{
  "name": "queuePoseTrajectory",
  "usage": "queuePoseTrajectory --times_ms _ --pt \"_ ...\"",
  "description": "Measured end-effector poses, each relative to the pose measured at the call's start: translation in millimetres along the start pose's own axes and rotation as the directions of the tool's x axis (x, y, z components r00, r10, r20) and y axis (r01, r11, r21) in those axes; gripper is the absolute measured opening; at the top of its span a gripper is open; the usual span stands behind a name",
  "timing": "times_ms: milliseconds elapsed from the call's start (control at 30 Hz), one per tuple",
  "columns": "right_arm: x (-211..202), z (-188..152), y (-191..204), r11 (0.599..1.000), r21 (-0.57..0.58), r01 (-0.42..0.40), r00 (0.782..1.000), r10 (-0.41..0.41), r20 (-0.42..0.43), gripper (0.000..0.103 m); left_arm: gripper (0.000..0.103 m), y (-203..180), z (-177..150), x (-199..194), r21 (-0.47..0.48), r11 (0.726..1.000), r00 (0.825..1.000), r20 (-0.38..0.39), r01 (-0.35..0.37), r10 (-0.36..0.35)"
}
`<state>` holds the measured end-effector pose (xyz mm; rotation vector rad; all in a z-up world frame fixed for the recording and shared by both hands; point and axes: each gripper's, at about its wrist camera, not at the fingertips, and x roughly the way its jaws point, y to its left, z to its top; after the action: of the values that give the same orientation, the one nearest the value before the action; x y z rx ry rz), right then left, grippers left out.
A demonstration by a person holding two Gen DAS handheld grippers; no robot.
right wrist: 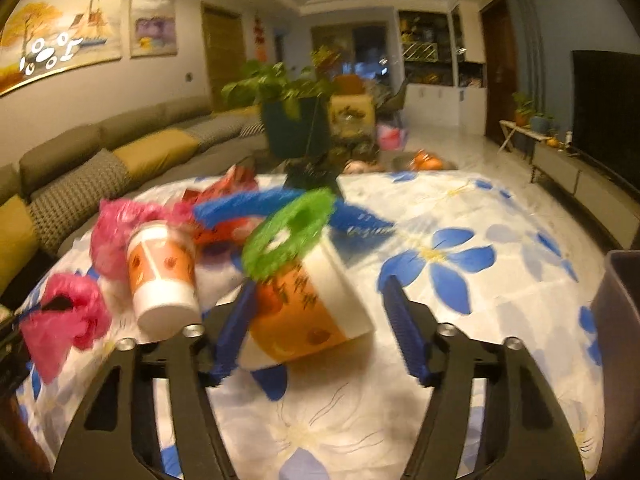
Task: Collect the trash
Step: 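Grasp the pink plastic bag with the left tool while the right tool grasps a white-orange cup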
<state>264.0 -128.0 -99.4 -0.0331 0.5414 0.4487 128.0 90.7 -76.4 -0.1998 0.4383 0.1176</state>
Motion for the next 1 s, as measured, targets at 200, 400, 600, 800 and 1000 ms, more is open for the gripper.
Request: queuePoseTrajectory --times_ms 200,400,600,800,1000 --pt "-12.7 -16.8 11.0 0.995 -0.061 -0.085 0.996 0.083 -0.032 0.037 0.025 1.1 0.2 1.9 -0.024 1.000 1.000 -0.018 0.001 -0.001" --pt "-18.7 -34.8 25.3 0.985 -0.069 -0.158 0.986 0.154 -0.066 0.017 0.026 -0.9 -1.3 -1.7 -0.026 1.000 1.000 -0.021 0.009 -0.009" --pt "-23.3 -42.2 37.6 0.983 -0.061 -0.175 0.984 0.171 -0.058 0.008 0.026 -2.2 -3.7 -6.7 -0.017 1.000 1.000 -0.021 0.014 -0.015" --pt "-46.1 -47.5 37.6 0.990 -0.035 -0.140 0.990 0.140 -0.015 0.005 0.026 -5.1 -5.0 -13.5 -0.005 1.000 1.000 -0.013 0.016 -0.016" --pt "-73.3 -54.4 32.2 0.995 -0.010 -0.101 0.995 0.101 0.009 0.005 0.026 -9.0 -6.2 -17.7 -0.004 1.000 1.000 -0.007 0.030 -0.030"
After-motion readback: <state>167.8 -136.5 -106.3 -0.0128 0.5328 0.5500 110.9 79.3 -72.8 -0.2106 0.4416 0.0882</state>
